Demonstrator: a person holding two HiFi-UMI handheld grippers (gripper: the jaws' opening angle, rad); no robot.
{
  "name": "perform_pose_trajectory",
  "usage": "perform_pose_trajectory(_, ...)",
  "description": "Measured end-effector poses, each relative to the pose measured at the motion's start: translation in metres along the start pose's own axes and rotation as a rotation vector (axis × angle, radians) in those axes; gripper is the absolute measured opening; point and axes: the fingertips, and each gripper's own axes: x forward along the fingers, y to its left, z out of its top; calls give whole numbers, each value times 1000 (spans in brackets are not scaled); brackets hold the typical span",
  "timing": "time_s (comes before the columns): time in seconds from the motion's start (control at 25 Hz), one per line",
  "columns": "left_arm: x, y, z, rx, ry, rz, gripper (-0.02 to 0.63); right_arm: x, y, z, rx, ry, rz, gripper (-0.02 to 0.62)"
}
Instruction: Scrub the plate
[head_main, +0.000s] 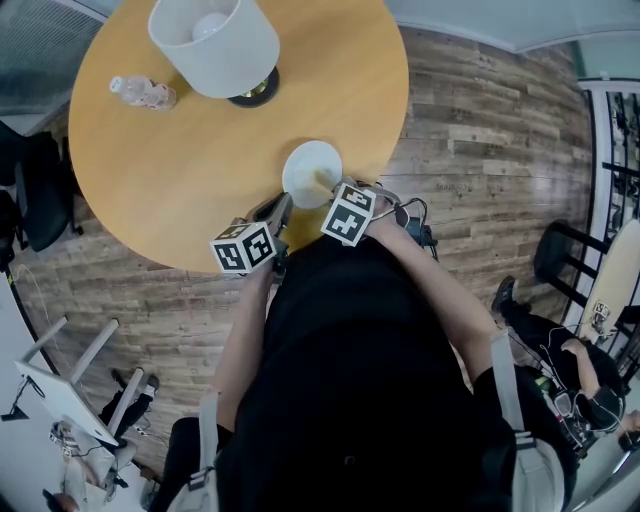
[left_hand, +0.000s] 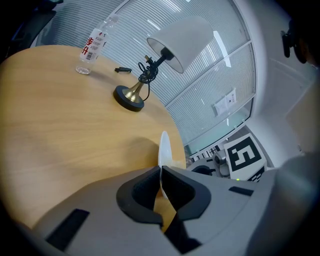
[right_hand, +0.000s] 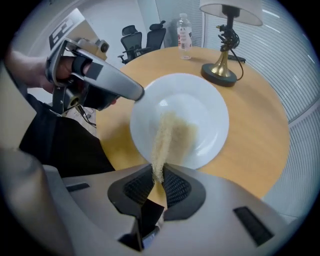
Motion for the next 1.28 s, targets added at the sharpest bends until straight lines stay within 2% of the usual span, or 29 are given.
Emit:
perform_pose_trajectory(0.12, 1, -1, 1, -3, -2, -2, 23, 2, -19, -15, 43, 27, -21, 46)
perform_pose_trajectory(0.32, 2, 0, 1, -6, -5, -2, 23, -7, -46, -18, 127, 3, -47, 46)
perform_pose_trajectory(0.48, 3, 1, 1, -5, -3, -6, 23, -8, -46, -5, 117, -26, -30, 46)
perform_pose_trajectory(0.68, 3, -2, -1, 10, 10, -14, 23, -14, -44, 26, 91, -89, -58, 46)
perform_pose_trajectory(0.92, 1, -3, -1, 12, 16, -9, 23, -33, -3, 70, -54, -187, 24, 46)
perform_pose_trajectory(1.04, 2, -1, -1, 9, 18, -8, 23, -36, -2, 78, -54, -217, 18, 46)
perform_pose_trajectory(1.16, 2, -1, -2, 2, 20, -7, 23, -27, -21, 64, 0, -175, -29, 46)
perform_pose_trajectory(1.28, 2, -1, -3, -7, 20, -8, 23, -12, -37, 33, 59, -79, -48, 46)
